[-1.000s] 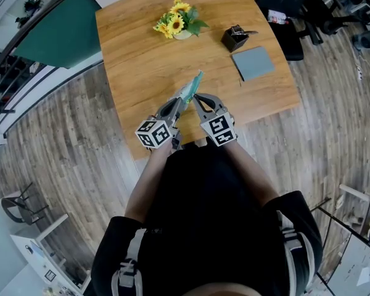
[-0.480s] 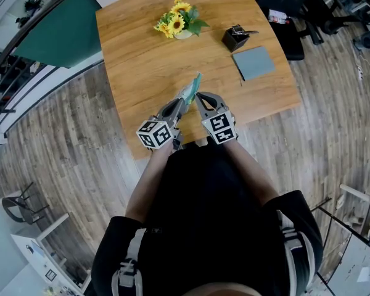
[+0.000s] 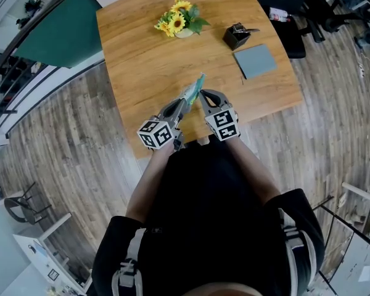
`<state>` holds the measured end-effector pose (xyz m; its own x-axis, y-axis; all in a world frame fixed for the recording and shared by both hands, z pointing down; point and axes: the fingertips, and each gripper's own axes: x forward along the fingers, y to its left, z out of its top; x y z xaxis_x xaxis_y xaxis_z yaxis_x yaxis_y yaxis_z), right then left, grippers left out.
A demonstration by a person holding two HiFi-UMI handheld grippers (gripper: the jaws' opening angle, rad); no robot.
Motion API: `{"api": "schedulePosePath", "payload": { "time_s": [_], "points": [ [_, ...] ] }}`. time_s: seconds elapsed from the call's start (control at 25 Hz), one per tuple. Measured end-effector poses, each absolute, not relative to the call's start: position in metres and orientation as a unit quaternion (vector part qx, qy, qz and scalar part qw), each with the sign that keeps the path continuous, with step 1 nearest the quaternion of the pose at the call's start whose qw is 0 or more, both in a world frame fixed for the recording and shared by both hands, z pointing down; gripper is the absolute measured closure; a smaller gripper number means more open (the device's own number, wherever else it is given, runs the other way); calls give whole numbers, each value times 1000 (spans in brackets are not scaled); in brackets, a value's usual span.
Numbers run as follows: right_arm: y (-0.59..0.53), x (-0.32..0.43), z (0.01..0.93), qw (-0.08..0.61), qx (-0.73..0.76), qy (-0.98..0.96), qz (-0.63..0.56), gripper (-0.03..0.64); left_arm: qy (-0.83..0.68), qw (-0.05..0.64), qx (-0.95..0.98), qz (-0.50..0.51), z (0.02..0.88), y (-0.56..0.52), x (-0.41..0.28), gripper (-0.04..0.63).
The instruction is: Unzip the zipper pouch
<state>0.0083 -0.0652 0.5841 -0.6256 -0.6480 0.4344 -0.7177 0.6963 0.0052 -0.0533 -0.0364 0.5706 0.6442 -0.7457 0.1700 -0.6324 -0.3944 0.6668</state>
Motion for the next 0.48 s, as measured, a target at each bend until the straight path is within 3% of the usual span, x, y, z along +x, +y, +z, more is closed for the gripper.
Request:
{"api": "schedulePosePath", "payload": {
  "time_s": [0.48],
  "points": [
    [-75,16,592,218,395,-889,81,609,-404,364,835,-81,569,-35,-53,594]
  ]
}}
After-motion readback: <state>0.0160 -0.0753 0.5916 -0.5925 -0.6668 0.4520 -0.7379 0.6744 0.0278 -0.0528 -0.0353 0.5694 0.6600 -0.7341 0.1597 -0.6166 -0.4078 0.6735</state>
